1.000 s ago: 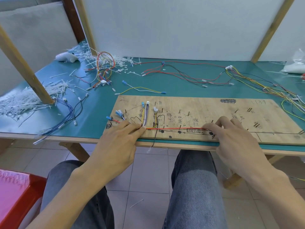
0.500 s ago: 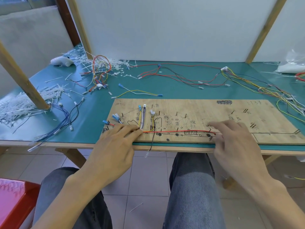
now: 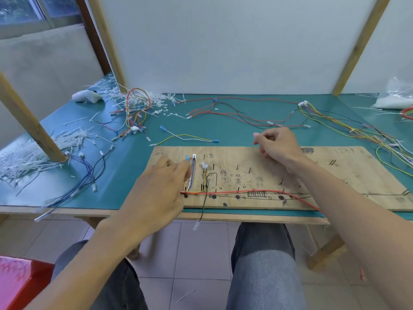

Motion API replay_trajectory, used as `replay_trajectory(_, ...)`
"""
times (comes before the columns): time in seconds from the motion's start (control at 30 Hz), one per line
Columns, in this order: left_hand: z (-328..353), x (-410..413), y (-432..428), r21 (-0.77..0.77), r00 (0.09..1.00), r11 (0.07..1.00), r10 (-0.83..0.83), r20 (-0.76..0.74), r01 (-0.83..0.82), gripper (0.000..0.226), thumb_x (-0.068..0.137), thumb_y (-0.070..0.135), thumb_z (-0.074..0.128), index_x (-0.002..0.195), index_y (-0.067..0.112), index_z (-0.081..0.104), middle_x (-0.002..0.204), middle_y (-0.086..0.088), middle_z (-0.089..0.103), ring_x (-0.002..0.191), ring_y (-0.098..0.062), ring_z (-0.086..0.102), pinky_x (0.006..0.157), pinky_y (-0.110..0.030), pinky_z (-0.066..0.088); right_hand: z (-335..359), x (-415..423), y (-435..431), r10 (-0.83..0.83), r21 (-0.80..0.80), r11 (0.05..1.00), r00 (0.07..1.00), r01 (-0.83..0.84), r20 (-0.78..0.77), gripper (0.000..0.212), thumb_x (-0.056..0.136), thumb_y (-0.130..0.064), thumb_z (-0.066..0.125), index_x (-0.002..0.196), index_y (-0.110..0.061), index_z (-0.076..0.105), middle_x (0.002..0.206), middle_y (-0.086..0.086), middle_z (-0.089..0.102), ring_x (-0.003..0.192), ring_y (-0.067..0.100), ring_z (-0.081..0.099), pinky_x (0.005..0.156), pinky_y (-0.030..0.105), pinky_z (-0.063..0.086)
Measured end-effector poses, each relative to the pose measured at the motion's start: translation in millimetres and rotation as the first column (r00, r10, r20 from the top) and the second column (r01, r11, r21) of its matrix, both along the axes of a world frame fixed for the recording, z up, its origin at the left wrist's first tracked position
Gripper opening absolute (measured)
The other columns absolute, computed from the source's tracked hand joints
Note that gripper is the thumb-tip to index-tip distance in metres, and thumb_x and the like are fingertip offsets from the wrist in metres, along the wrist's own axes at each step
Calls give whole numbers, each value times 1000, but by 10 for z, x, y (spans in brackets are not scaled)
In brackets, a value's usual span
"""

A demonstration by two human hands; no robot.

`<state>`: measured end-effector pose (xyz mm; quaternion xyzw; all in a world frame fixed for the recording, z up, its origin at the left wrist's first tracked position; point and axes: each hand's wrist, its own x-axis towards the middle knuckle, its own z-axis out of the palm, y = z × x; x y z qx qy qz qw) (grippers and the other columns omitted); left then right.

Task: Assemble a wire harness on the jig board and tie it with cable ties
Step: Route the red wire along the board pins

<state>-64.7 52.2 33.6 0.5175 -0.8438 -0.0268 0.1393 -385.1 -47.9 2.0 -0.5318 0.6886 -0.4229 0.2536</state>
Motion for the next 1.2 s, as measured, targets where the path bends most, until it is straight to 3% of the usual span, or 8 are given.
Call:
replay_trajectory(0.23,249,-483,-1151,16,997,1000,1,-76,1,19,90,16,51,96,25,66,94,2,69,94,-24,64,83,-44,56,-123,-39,-252,-134,-45,990,988,131,-72,33,96,-39,70,70,-19,78,63,3,72,55,15,56,65,34,49)
replay_trajectory(0.33,250,-711,-1853,32,988,997,70,-137,-66,19,91,15,53,98,21,70,95,-2,72,96,-27,66,86,-45,58,-171,-80,-299,-157,-51,987,984,153,-83,32,95,-36,70,70,-18,78,61,-5,72,58,10,59,66,30,48)
replay_trajectory(0.53,75,-819,-2982,87,963,963,261,-74,-255,38,97,26,65,133,12,61,135,-15,62,124,-36,60,103,-45,51,-265,-124,-371,-183,-83,980,983,181,-24,32,92,-32,71,64,-15,74,45,-10,56,41,5,42,51,25,36)
replay_trajectory(0.67,-130,-817,-3283,96,956,952,287,58,-291,22,96,21,66,113,9,67,121,-19,68,111,-40,65,95,-49,57,-321,-167,-412,-194,-104,976,980,190,-32,31,90,-30,71,63,-14,72,44,-9,54,42,7,44,49,23,35)
replay_trajectory(0.97,42,-867,-3439,-43,910,958,256,-327,-285,21,97,33,67,88,18,79,77,-9,72,89,-37,69,76,-41,56,-359,-186,-436,-189,-115,975,982,189,10,28,86,-30,70,62,-16,74,56,-3,68,47,4,49,54,25,41)
replay_trajectory(1.03,120,-946,-3397,-28,844,961,226,-487,-274,22,100,31,61,89,18,75,72,1,76,85,-24,70,80,-39,58,-350,-179,-431,-197,-114,973,980,198,20,28,87,-30,71,62,-18,74,57,-3,69,48,4,50,56,24,42)
replay_trajectory(1.1,209,-1062,-3305,1,743,976,167,-648,-218,21,103,28,56,91,18,69,70,5,76,64,-9,64,76,-38,59,-342,-172,-427,-201,-121,971,979,205,45,29,88,-30,71,62,-19,74,58,-1,69,49,8,51,57,25,42)
replay_trajectory(1.2,326,-1185,-3072,29,613,998,59,-788,-59,17,108,22,51,98,13,62,74,0,77,57,-14,60,64,-47,63,-326,-164,-414,-197,-124,970,976,208,92,34,94,-34,69,64,-20,74,56,-2,67,46,5,50,57,26,40)
